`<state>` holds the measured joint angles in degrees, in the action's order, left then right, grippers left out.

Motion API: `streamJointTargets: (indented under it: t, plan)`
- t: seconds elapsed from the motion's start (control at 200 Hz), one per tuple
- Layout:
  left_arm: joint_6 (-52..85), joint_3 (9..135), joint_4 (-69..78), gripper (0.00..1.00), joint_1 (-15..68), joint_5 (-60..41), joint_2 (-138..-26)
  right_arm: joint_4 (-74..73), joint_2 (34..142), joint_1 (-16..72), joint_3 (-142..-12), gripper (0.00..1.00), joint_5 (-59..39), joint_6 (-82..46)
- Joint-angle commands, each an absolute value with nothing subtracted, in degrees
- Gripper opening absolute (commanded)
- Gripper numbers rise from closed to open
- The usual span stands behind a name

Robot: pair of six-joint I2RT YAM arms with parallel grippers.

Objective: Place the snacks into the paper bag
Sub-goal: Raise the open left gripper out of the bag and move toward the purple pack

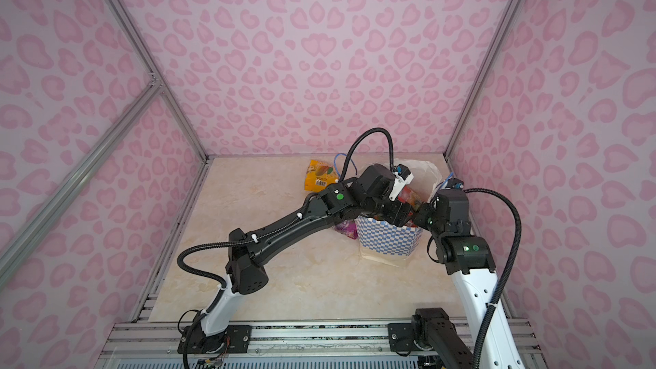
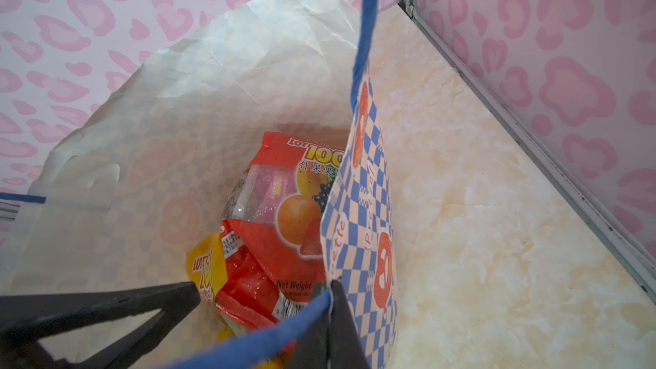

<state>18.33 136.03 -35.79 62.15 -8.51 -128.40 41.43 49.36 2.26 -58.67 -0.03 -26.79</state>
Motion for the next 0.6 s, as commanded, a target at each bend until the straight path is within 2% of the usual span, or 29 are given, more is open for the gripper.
streamJointTargets:
  t: [0.0,0.44,0.505,0.595]
  plan:
    - [15.20,136.05,-32.72,0.73,62.14,-6.93,-107.49,39.10,49.09,2.34,-58.28,0.00,-0.79,-26.81]
    - [6.87,130.46,-22.70,0.79,62.11,2.05,-105.84,38.90,49.13,2.23,-57.81,0.00,-0.79,-26.72]
    - [4.72,126.84,-18.29,0.83,62.00,3.89,-105.20,38.85,49.15,2.35,-57.71,0.00,-0.79,-26.72]
    - [1.93,119.50,-9.92,0.96,61.95,6.26,-103.25,38.85,49.14,2.29,-57.55,0.00,-0.70,-26.63]
